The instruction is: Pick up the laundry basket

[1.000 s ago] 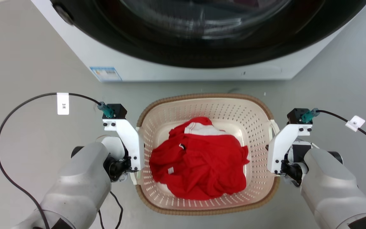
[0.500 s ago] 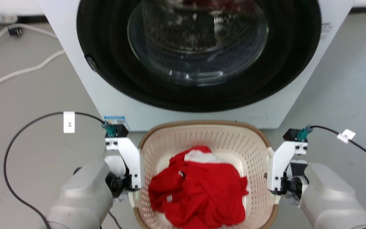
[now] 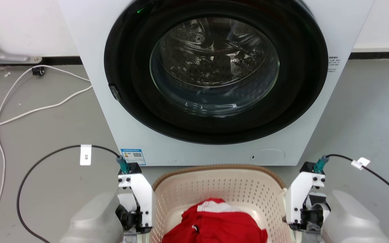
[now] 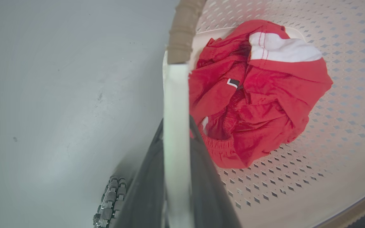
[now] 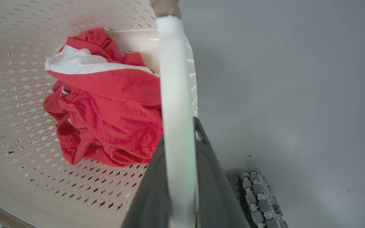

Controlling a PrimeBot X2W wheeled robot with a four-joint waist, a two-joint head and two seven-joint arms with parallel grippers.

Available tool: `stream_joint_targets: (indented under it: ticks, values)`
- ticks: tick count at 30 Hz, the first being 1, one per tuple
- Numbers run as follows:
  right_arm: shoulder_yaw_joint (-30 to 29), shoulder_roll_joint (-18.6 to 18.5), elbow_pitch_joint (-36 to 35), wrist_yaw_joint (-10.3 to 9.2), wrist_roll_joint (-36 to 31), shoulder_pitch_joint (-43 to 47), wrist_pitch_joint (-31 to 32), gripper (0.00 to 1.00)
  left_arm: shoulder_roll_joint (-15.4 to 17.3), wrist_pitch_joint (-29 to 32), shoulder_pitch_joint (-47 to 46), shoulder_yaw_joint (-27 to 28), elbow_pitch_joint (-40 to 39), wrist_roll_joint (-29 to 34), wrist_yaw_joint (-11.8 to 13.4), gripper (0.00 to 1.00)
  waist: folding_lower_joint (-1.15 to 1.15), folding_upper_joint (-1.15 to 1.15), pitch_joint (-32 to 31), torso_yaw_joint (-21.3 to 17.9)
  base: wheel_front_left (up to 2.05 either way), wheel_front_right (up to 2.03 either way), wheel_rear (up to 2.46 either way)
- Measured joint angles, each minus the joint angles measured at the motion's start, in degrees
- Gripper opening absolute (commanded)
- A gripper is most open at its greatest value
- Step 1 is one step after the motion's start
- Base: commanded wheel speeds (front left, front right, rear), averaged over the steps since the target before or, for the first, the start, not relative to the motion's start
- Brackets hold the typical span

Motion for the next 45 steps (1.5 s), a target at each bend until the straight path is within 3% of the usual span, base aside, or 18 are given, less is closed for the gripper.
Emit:
stream_joint_targets:
  ticks: [7, 45]
  values:
    - [-1.70, -0.30, 0.03, 0.00, -0.55, 2.27, 3.52, 0.00, -0.86, 0.64, 2.22, -0.73, 0.57, -0.46, 0.00, 0.00, 0.00, 0.00, -1.20, 0.08, 0.00, 0.00, 0.00]
    - [-10.04, 0.57, -0.02, 0.01, -7.38, 1.95, 4.87, 0.00, -0.49, 0.55, 1.58, -1.55, 0.87, -2.69, -0.03, 0.00, 0.01, 0.00, -1.30, -0.26, 0.00, 0.00, 0.00]
